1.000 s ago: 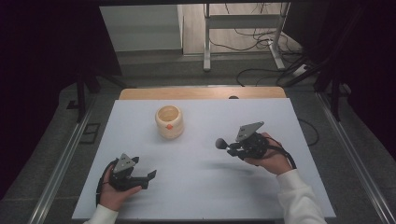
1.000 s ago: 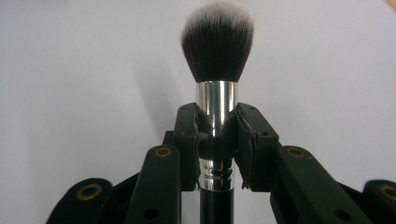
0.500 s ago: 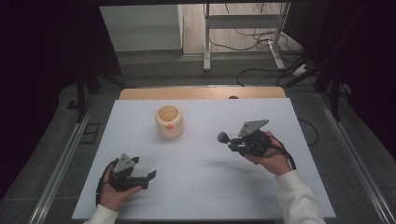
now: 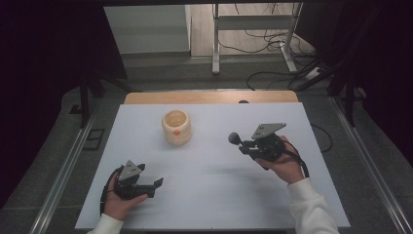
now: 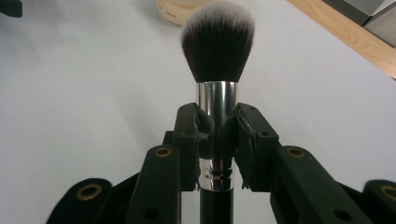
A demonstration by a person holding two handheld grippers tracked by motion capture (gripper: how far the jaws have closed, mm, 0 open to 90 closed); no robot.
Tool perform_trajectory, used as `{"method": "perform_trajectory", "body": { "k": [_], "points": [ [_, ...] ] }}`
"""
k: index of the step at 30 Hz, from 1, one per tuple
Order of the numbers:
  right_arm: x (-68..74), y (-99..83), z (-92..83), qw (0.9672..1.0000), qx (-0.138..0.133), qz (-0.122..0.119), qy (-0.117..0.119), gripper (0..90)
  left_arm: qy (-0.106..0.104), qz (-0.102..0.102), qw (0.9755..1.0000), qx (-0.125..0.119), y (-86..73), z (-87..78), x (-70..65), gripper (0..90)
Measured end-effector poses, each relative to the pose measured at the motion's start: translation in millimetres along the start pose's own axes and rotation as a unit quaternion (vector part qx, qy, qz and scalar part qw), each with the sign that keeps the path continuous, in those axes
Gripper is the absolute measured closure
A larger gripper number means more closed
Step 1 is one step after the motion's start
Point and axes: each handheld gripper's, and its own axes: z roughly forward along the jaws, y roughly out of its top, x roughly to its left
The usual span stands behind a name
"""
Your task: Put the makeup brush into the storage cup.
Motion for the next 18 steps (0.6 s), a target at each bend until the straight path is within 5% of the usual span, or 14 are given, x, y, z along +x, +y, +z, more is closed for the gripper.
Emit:
{"method": "perform_trajectory", "body": {
  "k": [18],
  "points": [
    [-1.4,-0.1,0.4,0.9988,-0.023,0.044,-0.007,71.4,0.0,0.0,1.0,0.0,0.1,-0.1,-0.1,12.3]
  ]
}}
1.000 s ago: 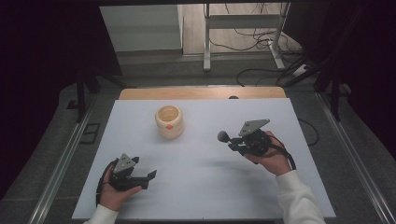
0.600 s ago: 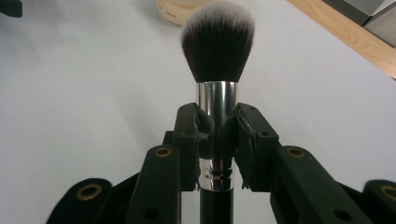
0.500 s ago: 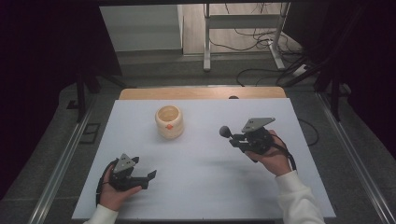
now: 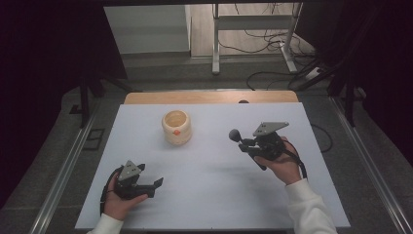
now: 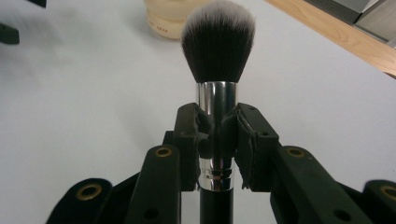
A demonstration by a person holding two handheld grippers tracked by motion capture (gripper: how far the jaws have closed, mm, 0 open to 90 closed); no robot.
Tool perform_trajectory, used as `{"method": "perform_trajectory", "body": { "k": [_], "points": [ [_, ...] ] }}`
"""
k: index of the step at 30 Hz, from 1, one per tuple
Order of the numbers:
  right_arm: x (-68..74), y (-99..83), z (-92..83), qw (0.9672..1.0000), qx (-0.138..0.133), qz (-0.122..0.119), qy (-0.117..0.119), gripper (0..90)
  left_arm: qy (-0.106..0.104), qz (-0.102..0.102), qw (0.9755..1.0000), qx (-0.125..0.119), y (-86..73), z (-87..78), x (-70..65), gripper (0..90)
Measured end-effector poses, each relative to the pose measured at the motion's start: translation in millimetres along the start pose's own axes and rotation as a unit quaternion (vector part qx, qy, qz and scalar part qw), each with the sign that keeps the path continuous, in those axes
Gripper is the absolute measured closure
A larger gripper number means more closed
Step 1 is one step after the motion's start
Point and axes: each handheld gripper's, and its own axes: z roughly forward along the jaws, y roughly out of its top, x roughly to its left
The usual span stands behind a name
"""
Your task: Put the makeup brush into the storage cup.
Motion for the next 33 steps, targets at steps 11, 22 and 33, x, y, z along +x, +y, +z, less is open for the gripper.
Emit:
{"method": "perform_trajectory", "body": {
  "k": [11,22,33],
  "points": [
    [0.2,-0.6,2.2,0.9987,-0.024,0.045,0.006,71.4,-0.001,0.0,1.0,0.0,0.3,0.1,-0.5,12.4],
    [6.6,2.3,5.0,0.9978,-0.037,0.054,0.011,71.3,-0.002,0.0,1.0,-0.001,0.7,0.2,-0.8,12.5],
    [12.4,5.3,6.7,0.9968,-0.053,0.059,0.005,71.4,-0.004,0.001,1.0,-0.004,2.9,-0.2,-2.4,12.4]
  ]
}}
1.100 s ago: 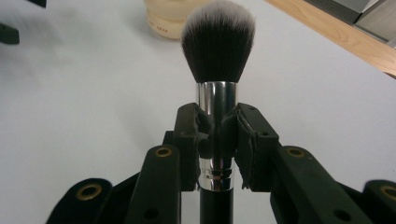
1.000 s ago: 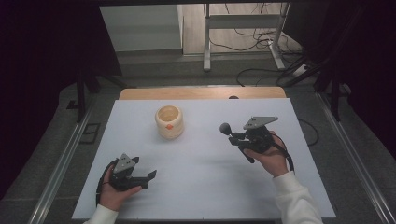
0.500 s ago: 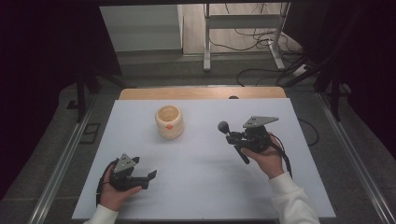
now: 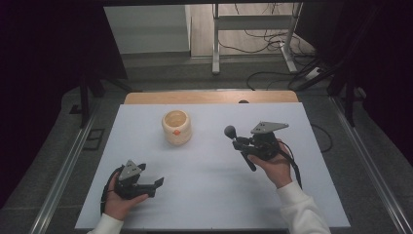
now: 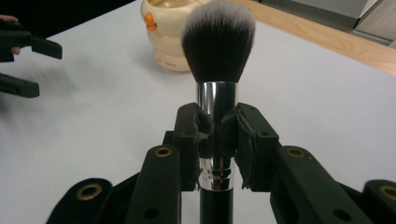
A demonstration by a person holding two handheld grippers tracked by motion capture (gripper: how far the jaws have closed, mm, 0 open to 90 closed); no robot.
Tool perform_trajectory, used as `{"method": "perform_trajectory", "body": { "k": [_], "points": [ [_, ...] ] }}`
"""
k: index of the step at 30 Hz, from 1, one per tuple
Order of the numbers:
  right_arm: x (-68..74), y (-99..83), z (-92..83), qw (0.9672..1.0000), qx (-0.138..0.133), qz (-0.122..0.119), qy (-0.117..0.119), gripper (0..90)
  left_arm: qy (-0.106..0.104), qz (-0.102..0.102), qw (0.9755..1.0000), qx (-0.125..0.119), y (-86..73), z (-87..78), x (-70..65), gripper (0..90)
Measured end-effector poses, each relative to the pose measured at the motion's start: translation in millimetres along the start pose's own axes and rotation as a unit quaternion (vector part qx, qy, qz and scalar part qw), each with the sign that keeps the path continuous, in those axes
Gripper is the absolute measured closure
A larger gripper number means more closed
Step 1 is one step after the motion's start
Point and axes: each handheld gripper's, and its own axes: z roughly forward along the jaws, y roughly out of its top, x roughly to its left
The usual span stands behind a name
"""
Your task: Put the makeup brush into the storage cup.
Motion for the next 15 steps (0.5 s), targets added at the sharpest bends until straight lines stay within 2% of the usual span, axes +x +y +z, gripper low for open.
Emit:
{"method": "perform_trajectory", "body": {
  "k": [15],
  "points": [
    [7.5,-0.3,7.2,0.9999,-0.005,0.012,0.01,71.4,-0.01,0.002,0.9999,-0.014,10.1,0.1,-6.0,12.5]
  ]
}}
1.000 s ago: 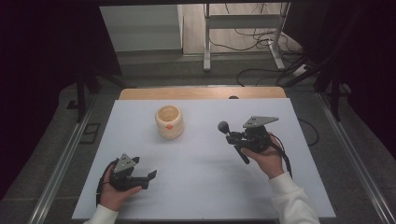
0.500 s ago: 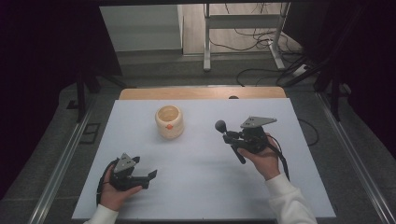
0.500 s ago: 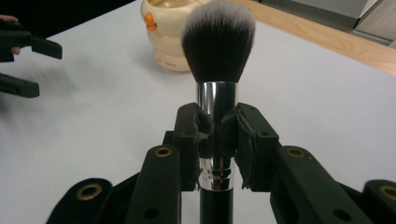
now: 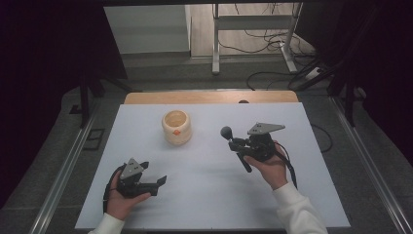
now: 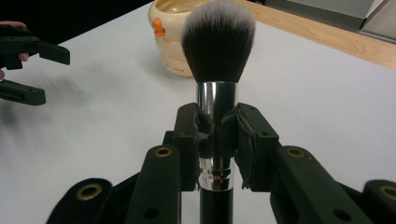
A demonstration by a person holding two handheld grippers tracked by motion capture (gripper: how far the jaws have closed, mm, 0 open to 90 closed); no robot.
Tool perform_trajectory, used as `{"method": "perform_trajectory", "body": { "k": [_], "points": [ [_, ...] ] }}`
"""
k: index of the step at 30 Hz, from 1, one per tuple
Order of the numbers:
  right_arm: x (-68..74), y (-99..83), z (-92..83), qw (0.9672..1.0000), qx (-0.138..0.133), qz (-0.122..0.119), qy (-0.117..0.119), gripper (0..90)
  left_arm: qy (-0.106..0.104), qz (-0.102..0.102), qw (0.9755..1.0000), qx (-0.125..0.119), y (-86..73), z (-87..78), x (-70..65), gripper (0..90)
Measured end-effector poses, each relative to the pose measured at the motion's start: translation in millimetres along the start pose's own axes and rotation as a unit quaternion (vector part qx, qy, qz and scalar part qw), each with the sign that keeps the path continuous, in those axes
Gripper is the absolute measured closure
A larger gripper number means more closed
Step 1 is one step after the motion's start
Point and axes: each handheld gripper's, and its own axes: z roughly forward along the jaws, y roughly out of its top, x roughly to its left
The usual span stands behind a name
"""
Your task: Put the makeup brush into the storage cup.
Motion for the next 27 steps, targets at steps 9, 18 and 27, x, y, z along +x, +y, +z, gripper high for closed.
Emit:
{"method": "perform_trajectory", "body": {
  "k": [9,18,27],
  "points": [
    [1.9,0.2,1.2,1.0,-0.007,0.001,0.006,71.4,-0.028,-0.006,0.9995,-0.016,12.0,4.7,-8.2,12.4],
    [3.1,0.4,1.2,0.9998,-0.016,0.001,0.011,71.4,-0.032,-0.002,0.9994,-0.016,16.1,7.6,-12.7,12.5],
    [5.8,4.1,2.3,0.9993,-0.033,0.006,0.013,71.4,-0.027,-0.003,0.9996,-0.011,14.4,7.4,-11.5,12.4]
  ]
}}
